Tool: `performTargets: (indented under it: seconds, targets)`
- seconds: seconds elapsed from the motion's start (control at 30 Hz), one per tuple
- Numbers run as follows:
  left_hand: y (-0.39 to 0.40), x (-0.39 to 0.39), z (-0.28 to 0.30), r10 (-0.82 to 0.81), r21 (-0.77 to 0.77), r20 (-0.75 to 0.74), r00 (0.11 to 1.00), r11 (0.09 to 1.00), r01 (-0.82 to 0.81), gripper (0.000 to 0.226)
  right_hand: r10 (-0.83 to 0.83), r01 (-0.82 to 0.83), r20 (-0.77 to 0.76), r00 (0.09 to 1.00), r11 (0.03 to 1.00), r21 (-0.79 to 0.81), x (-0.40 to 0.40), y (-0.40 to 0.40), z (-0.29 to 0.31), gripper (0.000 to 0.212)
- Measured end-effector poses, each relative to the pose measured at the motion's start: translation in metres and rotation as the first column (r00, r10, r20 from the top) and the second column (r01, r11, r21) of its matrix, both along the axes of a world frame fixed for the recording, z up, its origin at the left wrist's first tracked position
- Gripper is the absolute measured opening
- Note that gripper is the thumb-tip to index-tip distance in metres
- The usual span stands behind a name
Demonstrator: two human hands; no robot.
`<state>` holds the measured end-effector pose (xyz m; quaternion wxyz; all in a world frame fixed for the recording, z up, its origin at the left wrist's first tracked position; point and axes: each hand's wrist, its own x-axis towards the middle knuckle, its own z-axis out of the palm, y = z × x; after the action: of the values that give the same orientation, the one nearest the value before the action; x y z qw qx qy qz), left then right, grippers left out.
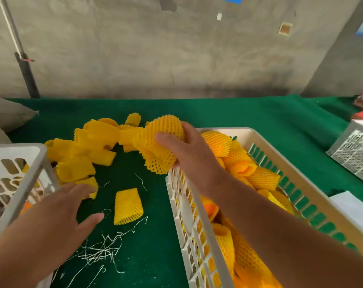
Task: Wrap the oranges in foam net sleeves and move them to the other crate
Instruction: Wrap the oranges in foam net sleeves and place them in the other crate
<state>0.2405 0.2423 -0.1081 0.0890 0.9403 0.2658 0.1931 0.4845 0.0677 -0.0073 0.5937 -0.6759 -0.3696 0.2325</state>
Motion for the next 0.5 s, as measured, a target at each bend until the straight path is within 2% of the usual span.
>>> performTargets:
  seconds: [0.07,0.13,0.27,0.33,0.43,0.5]
  targets:
    - [-0.001,-0.004,-0.012,0.010,0.027,-0.152,0.988,1.000,-0.006,0.054,-0.159,0.167,0.113,0.981,0.984,-0.065,0.026,-0.032,0.011,0.061]
    - [-0.003,-0.007,-0.018,-0.007,-0.015,-0.325,0.946,1.000,0.002,0.040,-0.294,0.337,0.244,0.924,0.928,-0.159,0.057,-0.064,0.012,0.074]
    - [-0.001,-0.008,-0.021,-0.029,-0.064,-0.458,0.889,0.998,0.000,0.034,-0.454,0.615,0.498,0.739,0.757,-0.222,0.130,-0.116,-0.002,0.066]
    - [0.005,-0.007,-0.026,-0.050,-0.077,-0.456,0.888,0.997,0.016,0.038,-0.414,0.662,0.605,0.681,0.700,-0.266,0.161,-0.130,-0.010,0.069]
    - [0.013,-0.007,-0.036,-0.070,-0.079,-0.449,0.891,0.996,0.038,0.048,-0.209,0.655,0.750,0.628,0.663,-0.363,0.192,-0.133,-0.019,0.077]
    - [0.016,-0.007,-0.044,-0.058,-0.051,-0.444,0.894,0.998,0.039,0.055,-0.119,0.633,0.773,0.623,0.657,-0.409,0.205,-0.127,-0.022,0.077]
